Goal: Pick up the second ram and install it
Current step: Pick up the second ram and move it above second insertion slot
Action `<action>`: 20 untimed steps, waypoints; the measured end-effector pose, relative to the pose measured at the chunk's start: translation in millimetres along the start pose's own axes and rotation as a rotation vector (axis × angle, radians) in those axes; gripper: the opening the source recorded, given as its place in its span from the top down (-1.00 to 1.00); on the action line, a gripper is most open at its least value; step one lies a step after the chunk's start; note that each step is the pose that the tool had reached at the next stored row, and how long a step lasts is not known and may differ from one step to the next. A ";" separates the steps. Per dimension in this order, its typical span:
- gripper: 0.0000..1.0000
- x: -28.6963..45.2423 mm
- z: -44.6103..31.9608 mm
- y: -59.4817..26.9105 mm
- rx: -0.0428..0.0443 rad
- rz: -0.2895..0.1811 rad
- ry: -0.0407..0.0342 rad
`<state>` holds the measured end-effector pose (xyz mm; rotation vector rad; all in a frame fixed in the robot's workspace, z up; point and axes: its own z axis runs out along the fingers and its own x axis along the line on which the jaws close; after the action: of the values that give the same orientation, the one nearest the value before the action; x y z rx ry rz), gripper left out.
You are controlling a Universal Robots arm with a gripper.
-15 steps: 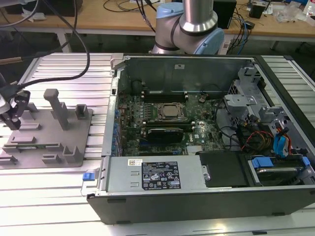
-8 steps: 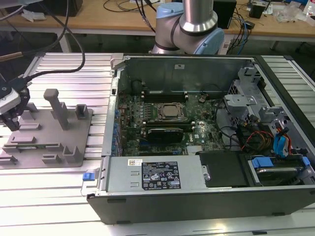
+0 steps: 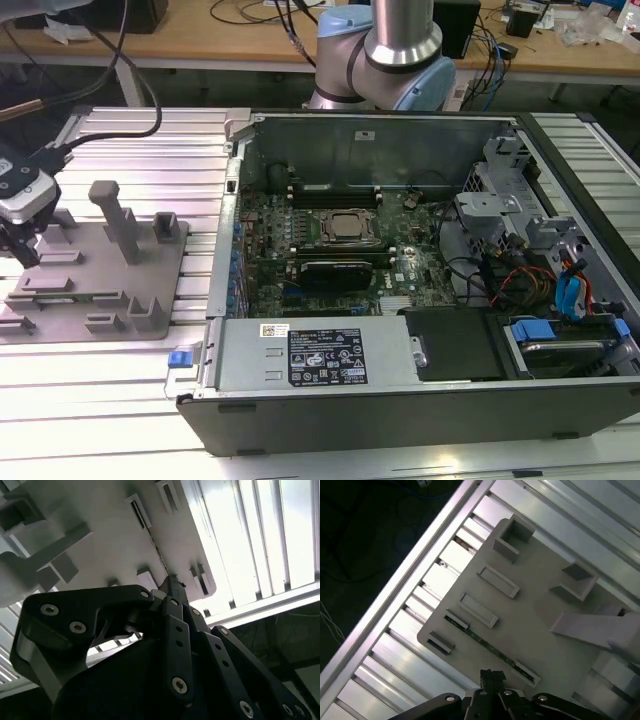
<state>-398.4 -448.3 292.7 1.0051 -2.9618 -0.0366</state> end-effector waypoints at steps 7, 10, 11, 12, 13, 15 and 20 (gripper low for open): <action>0.84 0.0 0.9 0.0 0.0024 -0.188 0.0060; 0.84 0.0 1.3 0.0 0.0029 -0.261 0.0078; 0.84 0.0 1.5 0.0 0.0031 -0.299 0.0088; 0.84 0.0 1.7 0.0 0.0034 -0.346 0.0101; 0.84 0.0 1.9 0.0 0.0037 -0.393 0.0113; 0.84 0.0 2.1 0.0 0.0039 -0.430 0.0122; 0.84 0.0 3.1 -0.1 0.0049 -0.591 0.0163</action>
<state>-398.4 -448.3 289.6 1.8202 -2.5358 -0.0260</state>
